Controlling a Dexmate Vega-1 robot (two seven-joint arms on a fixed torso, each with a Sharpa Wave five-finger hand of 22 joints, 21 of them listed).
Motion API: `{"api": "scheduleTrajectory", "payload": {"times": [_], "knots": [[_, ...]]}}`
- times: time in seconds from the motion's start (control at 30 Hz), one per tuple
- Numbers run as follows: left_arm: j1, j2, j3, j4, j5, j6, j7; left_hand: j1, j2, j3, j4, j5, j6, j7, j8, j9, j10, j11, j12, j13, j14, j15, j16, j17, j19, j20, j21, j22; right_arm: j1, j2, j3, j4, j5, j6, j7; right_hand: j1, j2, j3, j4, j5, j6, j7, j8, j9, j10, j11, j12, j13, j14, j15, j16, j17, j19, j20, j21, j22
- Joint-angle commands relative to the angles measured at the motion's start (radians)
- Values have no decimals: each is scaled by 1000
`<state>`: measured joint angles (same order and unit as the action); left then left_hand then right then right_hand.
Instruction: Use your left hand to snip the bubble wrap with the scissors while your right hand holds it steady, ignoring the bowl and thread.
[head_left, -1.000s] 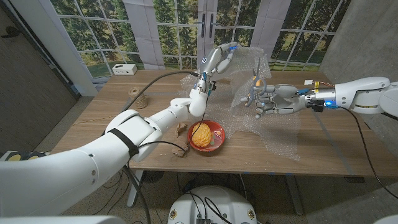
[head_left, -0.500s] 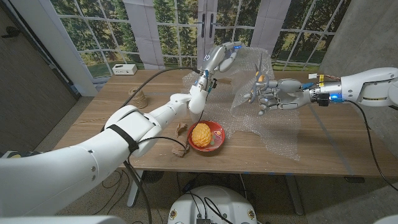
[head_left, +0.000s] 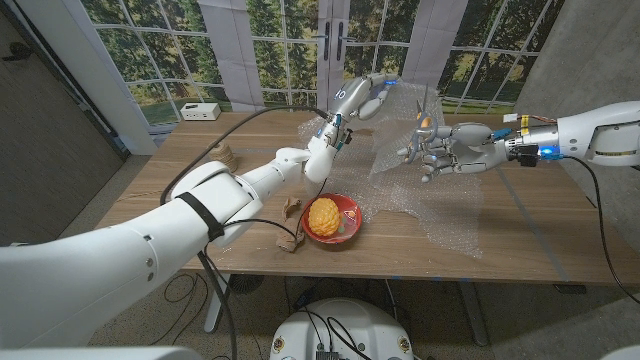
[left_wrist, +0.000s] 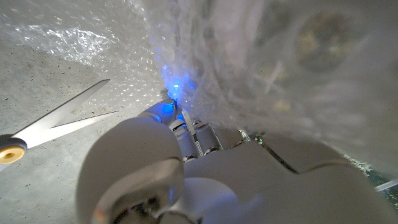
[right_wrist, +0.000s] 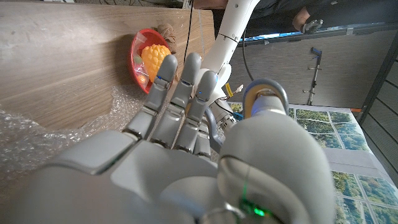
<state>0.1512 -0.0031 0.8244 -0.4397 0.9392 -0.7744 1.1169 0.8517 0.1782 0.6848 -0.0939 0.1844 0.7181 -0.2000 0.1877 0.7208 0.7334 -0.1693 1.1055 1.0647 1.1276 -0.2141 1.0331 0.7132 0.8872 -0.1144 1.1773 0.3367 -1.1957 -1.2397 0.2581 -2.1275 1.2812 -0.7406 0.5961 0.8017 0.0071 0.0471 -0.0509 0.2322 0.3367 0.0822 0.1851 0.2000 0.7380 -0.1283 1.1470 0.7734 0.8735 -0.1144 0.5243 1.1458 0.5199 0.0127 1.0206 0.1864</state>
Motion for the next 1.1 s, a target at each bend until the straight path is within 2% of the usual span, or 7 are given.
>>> {"api": "scheduleTrajectory", "payload": {"times": [0.03,0.33,0.53,0.7,1.1], "knots": [[4,18,7,-15,23,-39,0,-5,-8,3,3,6,10,-3,-2,-5,6,2,-5,1,4,-10,4,1,-8,-91,8,2,35,13,-12,12,50,-61,-12,-4,8,-7,-2,4,-18,19,1,1,9,0,0,-4,12,-107,-7,4,15,0,-2,2],[35,21,-76,-40,124,-67,0,-9,-9,8,3,10,20,-6,0,-20,8,5,-14,-7,4,-10,7,0,-9,-91,9,1,81,-16,-45,22,114,-127,-35,-12,9,-12,0,3,-20,25,1,1,15,2,1,-8,21,-106,-10,0,23,2,-3,2],[51,18,-112,-52,170,-78,0,-11,-8,10,4,10,20,-7,0,-29,6,5,-14,-1,3,-10,7,-3,-11,-91,10,0,99,-28,-54,21,127,-140,-40,-20,6,-18,2,2,-24,35,1,1,24,9,0,-15,31,-106,-9,-4,29,4,-5,2],[59,17,-133,-59,201,-82,0,-14,-8,11,5,11,22,-8,0,-37,6,6,-19,-4,6,-10,11,0,-12,-91,11,-1,109,-40,-54,18,128,-147,-36,-20,6,-19,2,2,-25,36,1,1,27,8,2,-13,33,-108,-11,-6,29,4,-6,1],[65,11,-140,-58,220,-89,0,-15,-9,13,2,11,23,-7,-1,-56,6,7,-22,4,0,-10,11,-4,-15,-92,16,-3,120,-44,-55,23,130,-151,-25,-19,9,-21,0,3,-25,35,2,0,30,9,4,-12,37,-108,-13,-6,32,3,-11,2]]}}
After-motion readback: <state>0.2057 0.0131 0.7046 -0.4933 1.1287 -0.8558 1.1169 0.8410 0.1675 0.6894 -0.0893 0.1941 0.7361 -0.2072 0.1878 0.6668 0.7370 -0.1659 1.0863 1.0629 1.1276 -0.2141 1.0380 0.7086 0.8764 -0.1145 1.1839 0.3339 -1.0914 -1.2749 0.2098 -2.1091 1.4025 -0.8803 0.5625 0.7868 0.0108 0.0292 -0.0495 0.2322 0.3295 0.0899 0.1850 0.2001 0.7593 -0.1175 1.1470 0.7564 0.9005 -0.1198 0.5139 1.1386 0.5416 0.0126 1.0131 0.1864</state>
